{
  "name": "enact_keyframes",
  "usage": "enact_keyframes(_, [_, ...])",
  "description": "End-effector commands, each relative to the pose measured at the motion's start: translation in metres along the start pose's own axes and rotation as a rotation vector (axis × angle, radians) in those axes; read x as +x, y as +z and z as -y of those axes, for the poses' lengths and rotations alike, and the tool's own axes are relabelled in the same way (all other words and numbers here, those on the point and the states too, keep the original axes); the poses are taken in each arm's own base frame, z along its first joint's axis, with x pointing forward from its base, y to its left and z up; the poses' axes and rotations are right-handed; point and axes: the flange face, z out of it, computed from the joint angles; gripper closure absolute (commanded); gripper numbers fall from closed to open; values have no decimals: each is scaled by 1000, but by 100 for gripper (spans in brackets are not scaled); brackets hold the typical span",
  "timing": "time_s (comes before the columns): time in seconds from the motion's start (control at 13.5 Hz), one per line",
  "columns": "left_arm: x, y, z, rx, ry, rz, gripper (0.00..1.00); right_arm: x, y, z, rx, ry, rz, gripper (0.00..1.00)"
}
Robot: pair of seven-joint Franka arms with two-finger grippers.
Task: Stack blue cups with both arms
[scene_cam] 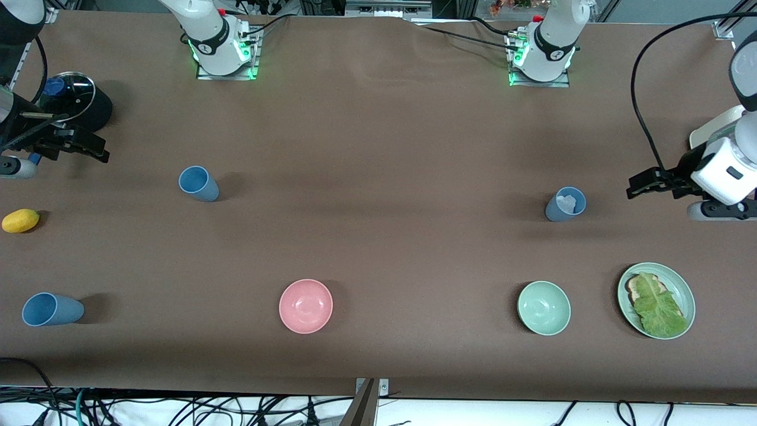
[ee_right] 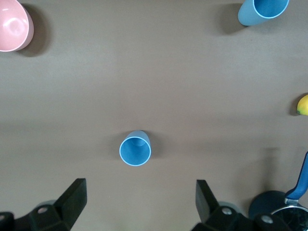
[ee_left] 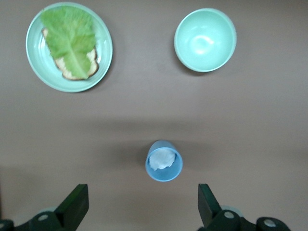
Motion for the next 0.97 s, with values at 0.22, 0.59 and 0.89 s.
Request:
enact_keyframes(0.22, [32, 89, 12, 137, 56, 109, 0, 14, 37, -5, -10, -47, 76, 0])
enact_keyframes(0.59, [31, 178, 31, 120, 104, 59, 0, 8, 118, -30, -8, -9, 184, 0])
enact_keyframes(0.89, [14, 210, 26, 87, 97, 97, 0, -27, 197, -28, -6, -16, 117, 0])
